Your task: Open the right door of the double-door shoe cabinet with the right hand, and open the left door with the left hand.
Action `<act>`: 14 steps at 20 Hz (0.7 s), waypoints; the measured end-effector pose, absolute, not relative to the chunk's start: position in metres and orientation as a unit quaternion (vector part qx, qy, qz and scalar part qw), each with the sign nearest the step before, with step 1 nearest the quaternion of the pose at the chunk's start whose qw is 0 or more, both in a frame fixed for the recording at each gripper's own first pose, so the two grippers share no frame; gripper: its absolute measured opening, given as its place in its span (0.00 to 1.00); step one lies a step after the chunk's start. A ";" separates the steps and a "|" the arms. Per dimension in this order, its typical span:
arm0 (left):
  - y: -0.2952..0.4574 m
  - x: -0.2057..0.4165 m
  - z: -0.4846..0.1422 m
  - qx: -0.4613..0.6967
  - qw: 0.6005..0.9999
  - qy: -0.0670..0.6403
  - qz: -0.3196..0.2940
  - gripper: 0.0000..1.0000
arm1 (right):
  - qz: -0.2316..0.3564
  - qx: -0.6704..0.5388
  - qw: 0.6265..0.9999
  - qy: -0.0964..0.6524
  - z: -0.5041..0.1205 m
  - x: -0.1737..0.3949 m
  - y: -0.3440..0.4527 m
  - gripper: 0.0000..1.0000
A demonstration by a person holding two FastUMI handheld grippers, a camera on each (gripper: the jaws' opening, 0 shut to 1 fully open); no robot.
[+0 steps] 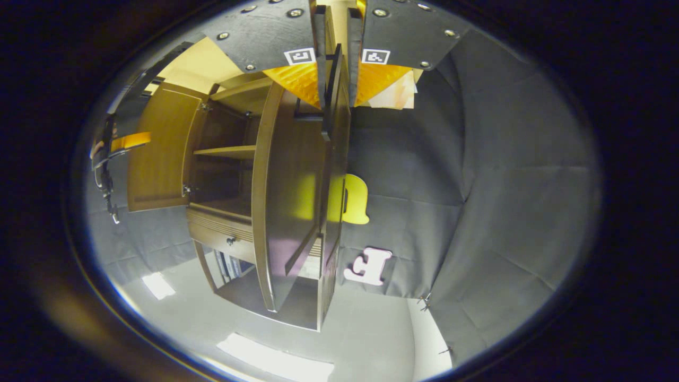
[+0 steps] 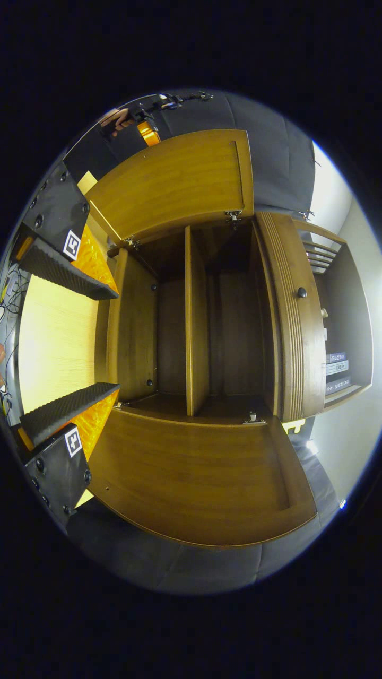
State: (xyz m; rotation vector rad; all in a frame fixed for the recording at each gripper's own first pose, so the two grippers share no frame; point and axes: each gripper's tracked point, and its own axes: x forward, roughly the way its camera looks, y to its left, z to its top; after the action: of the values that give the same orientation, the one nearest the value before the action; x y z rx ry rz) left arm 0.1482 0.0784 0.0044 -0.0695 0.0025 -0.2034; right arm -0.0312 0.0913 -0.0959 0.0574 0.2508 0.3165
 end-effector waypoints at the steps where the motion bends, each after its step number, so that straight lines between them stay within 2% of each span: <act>1: 0.082 0.147 0.003 -0.030 0.995 0.003 -0.097 0.18 | 0.156 0.031 0.979 0.127 -0.097 -0.032 0.091 0.98; 2: 0.085 0.146 0.003 -0.028 0.995 0.005 -0.091 0.17 | 0.155 0.033 0.979 0.130 -0.097 -0.031 0.090 0.98; 3: 0.086 0.144 0.003 -0.030 0.996 0.006 -0.086 0.18 | 0.154 0.036 0.979 0.130 -0.097 -0.032 0.090 0.92; 8: 0.099 0.130 0.006 -0.042 0.999 0.008 -0.032 0.17 | 0.159 0.026 0.980 0.119 -0.089 -0.027 0.089 0.93; 12: 0.114 0.120 0.017 -0.045 0.999 0.002 0.030 0.17 | 0.125 0.038 0.989 0.074 -0.069 -0.017 0.064 0.92; 13: 0.117 0.118 0.021 -0.049 0.998 0.001 0.044 0.17 | 0.120 0.040 0.990 0.066 -0.064 -0.017 0.058 0.98; 14: 0.116 0.116 0.026 -0.055 0.997 -0.004 0.053 0.17 | 0.116 0.041 0.991 0.059 -0.061 -0.018 0.051 0.98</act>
State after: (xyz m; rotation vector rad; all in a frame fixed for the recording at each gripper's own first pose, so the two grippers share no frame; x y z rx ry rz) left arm 0.1164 0.1162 0.0263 -0.1110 -0.0085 0.1057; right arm -0.0184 0.0510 -0.0614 0.0823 0.1183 0.2323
